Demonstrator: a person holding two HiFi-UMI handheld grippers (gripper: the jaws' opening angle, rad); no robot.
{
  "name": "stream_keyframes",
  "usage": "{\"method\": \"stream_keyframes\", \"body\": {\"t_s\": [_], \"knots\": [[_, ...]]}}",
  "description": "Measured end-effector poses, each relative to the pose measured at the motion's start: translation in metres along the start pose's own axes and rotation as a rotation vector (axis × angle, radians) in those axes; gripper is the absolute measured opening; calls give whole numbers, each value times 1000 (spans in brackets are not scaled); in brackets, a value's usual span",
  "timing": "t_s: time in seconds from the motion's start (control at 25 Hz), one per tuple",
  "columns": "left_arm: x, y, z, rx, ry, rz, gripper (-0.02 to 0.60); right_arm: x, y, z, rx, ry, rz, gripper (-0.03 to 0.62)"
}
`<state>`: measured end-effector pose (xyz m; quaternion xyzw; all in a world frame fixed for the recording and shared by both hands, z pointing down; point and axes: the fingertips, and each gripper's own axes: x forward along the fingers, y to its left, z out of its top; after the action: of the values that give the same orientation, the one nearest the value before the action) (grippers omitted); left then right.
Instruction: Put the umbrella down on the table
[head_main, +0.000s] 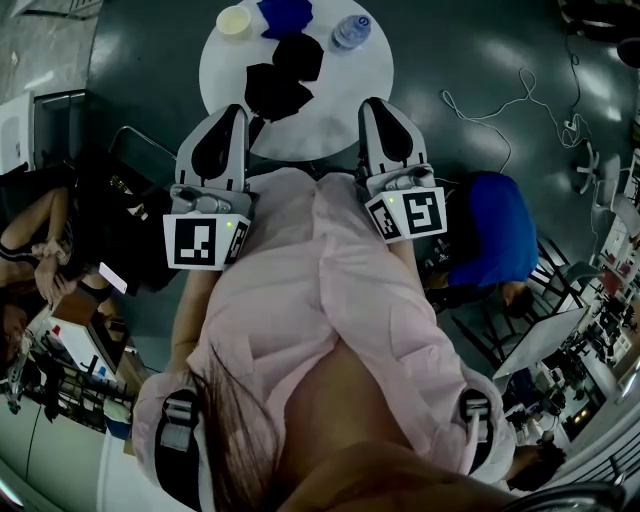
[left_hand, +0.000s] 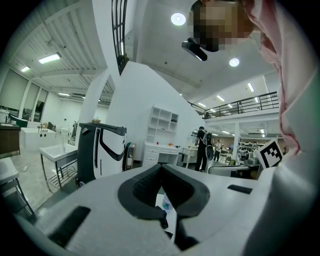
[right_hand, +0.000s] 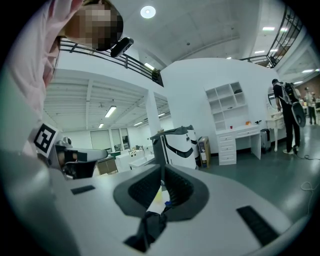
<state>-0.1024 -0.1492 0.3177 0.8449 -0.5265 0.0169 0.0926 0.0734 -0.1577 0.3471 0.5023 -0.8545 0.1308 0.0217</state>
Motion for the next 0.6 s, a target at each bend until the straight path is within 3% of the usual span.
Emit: {"method": "stream_keyframes", "body": {"t_s": [0.6], "knots": [[-1, 2, -2, -7, 22, 11, 18, 1, 0, 1, -5, 4, -2, 41]]}}
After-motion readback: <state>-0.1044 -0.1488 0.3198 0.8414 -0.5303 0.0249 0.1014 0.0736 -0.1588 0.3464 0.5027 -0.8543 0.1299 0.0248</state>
